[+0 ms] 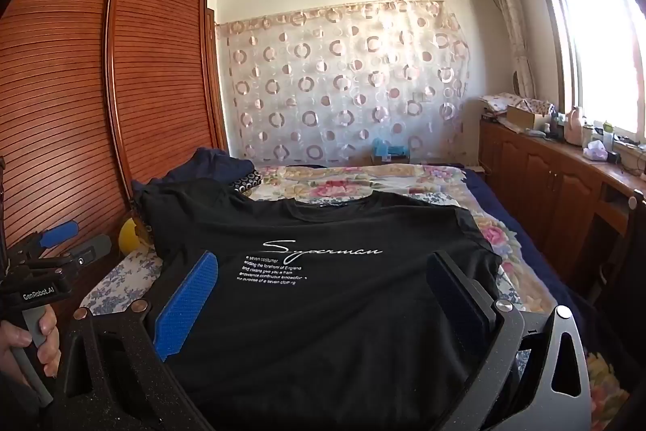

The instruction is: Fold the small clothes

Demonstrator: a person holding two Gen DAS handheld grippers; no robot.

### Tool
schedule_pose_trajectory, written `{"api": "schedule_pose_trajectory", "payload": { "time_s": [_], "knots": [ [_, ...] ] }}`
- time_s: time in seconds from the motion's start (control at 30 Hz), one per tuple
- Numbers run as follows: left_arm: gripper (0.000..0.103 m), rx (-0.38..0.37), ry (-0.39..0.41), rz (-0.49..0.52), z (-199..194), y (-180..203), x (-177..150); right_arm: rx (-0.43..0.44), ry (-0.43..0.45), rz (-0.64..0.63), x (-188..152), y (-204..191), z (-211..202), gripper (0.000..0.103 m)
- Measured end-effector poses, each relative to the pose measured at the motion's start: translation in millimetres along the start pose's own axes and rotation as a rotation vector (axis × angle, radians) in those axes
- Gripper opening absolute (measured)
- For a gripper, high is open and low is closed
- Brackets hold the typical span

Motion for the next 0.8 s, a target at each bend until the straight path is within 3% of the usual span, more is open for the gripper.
{"api": "schedule_pose_trajectory", "payload": {
  "time_s": [0.8],
  "knots": [
    [0.103, 0.014, 0.003, 0.039, -8.9, 7.9, 2.8, -0.002, 0.002, 0.000, -2.1, -1.6, 1.3, 0.103]
  ]
}}
Point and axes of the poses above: each gripper's, at about its wrist camera, not at the fingertips, and z roughly the way its jaws point, y to its right, x to its top, the point moved 4 cm from there along z, roughly the way its jaws point, and after that the axes turned 10 degrees about x, right-handed, at the moved point
